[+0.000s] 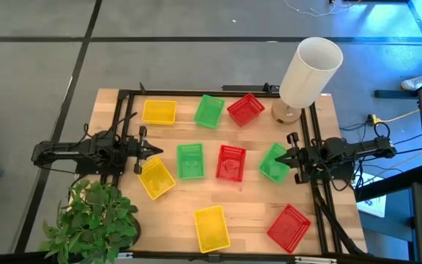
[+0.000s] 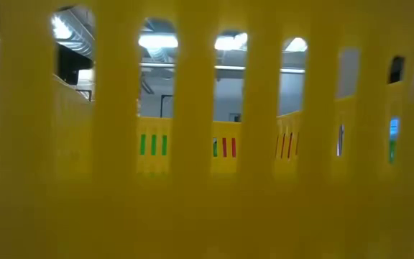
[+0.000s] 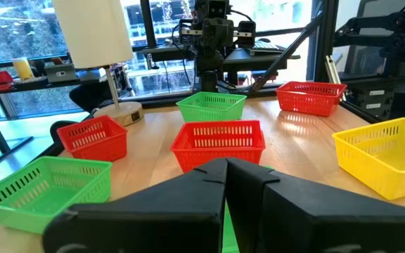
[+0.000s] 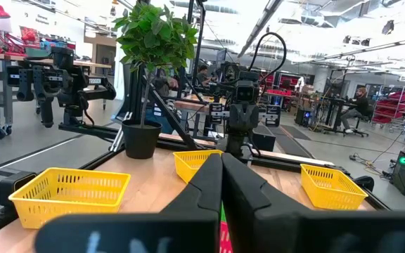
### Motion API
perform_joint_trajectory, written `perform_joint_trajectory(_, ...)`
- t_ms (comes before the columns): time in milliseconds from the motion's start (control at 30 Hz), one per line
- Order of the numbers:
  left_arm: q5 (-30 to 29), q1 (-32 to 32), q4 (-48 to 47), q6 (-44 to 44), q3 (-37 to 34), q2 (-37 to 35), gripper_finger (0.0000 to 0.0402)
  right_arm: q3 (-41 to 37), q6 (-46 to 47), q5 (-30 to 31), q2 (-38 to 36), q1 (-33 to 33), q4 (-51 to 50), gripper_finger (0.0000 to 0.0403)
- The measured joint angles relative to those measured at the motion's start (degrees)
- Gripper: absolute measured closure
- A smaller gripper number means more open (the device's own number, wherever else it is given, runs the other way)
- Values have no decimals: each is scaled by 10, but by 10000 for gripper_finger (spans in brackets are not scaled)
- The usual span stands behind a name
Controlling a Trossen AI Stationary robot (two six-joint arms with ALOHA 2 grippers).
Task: Stack baskets by color
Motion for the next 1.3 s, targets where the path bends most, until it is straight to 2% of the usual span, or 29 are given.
perform_joint_trajectory(1033,4,0,2,-13,0,0,401,0,0,0,0,0,0,397)
perform_joint_trajectory(1133,4,0,22,-18,0,0,401,0,0,0,0,0,0,397)
perform_joint_trajectory(1300,2,0,106,-20,0,0,401,0,0,0,0,0,0,397)
